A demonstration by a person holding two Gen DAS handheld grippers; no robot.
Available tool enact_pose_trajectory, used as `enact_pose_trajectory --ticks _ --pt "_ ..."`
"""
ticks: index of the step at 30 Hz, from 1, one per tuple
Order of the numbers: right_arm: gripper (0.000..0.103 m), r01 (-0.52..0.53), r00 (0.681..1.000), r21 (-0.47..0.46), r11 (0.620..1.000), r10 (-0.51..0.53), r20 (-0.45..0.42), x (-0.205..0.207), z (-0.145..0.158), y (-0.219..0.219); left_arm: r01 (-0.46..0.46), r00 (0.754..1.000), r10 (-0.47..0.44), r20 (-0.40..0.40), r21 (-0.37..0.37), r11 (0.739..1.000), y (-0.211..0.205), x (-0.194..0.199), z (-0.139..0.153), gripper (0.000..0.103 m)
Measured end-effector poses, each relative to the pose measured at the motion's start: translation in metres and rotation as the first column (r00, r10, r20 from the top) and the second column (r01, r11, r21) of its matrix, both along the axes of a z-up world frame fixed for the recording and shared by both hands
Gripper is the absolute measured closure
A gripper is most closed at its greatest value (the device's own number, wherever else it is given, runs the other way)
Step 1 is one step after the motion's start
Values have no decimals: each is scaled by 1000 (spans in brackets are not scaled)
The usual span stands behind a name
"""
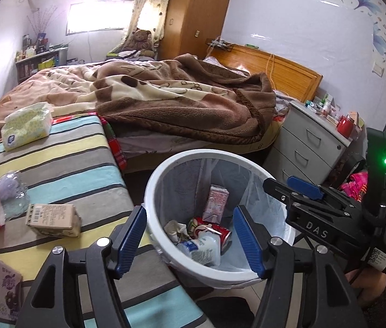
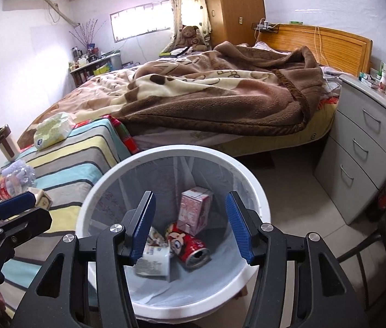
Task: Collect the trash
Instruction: 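Grasp the beige barcode box with the right tool while the left tool grasps the purple juice carton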
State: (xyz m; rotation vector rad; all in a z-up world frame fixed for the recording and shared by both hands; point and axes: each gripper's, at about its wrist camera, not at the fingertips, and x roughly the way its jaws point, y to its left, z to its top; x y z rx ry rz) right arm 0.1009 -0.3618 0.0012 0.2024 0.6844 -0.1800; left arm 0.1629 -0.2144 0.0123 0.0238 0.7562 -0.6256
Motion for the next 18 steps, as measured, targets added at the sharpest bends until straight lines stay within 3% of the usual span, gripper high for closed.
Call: enact_pose_trajectory --ticks 18 --pt "48 -108 993 1 994 107 56 6 14 50 -124 990 124 67 -1 992 75 -21 19 37"
